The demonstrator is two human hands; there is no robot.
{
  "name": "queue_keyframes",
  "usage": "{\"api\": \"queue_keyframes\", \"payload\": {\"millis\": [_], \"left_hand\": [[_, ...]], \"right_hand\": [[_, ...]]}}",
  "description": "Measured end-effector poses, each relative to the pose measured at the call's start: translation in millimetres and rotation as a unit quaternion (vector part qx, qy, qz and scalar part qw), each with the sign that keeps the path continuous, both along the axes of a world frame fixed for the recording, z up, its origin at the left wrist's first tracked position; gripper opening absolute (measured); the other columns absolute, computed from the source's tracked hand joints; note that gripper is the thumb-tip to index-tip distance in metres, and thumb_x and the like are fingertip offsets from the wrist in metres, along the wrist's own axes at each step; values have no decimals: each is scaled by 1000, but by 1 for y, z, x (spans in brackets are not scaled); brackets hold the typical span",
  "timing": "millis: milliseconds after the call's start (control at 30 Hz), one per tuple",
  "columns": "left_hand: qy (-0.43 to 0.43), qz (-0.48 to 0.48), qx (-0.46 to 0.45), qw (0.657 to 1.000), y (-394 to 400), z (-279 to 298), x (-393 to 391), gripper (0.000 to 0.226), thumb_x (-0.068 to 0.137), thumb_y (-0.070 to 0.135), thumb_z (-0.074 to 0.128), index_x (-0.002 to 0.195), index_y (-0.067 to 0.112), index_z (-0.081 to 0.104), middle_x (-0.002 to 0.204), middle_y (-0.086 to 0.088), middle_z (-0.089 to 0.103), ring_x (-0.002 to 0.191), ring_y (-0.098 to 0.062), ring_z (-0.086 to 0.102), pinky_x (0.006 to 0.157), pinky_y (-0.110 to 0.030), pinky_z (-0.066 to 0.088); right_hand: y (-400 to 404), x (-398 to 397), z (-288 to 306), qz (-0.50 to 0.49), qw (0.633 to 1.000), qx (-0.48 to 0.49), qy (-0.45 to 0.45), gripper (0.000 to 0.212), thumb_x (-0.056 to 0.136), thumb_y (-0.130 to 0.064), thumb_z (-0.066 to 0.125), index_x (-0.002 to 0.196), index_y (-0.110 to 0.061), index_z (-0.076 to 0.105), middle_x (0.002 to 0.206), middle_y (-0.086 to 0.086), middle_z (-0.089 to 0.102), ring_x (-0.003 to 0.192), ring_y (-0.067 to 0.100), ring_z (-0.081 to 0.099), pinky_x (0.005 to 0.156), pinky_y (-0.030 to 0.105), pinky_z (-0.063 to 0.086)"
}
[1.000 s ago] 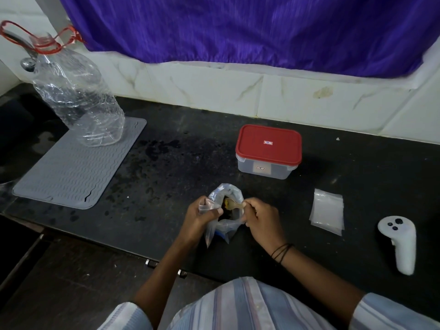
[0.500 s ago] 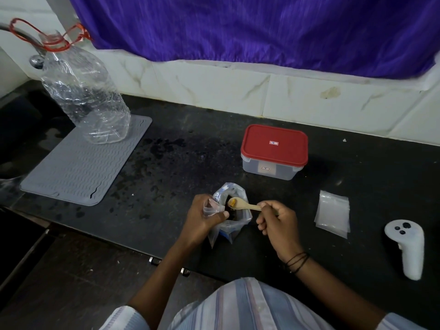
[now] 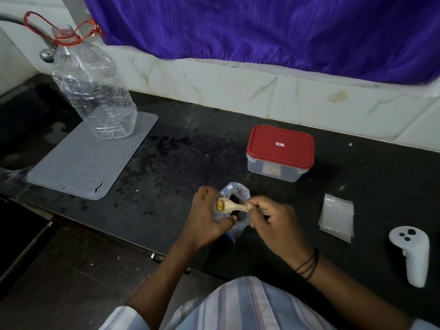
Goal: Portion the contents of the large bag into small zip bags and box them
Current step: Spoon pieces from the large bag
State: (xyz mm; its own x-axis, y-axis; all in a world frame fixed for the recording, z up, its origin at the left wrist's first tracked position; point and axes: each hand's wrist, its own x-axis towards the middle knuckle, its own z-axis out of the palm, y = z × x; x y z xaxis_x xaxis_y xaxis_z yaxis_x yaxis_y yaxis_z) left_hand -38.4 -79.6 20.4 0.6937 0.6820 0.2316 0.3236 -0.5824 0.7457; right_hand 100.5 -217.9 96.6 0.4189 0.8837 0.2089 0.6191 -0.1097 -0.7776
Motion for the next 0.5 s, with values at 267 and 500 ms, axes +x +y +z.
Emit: {"api": "queue_keyframes", "payload": {"millis": [267, 500], "left_hand": [[25, -6, 65, 998, -4, 1, 3, 36, 71, 43, 65, 93, 16, 53, 100, 1, 47, 90, -17, 46, 73, -28, 41], [18, 43, 13, 999, -3, 3, -3, 49, 70, 57, 70, 94, 20, 48, 97, 6, 42, 87, -11, 44, 70, -14, 32]], "right_hand": [[9, 3, 25, 190, 900, -19, -391, 26, 77, -11, 61, 100, -19, 71, 77, -3, 63, 70, 14, 55, 51, 25, 46], [-3, 20, 10, 44, 934, 85, -343, 20, 96, -13, 50, 95, -8, 70, 70, 2, 60, 60, 15, 48, 50, 33, 42]]}}
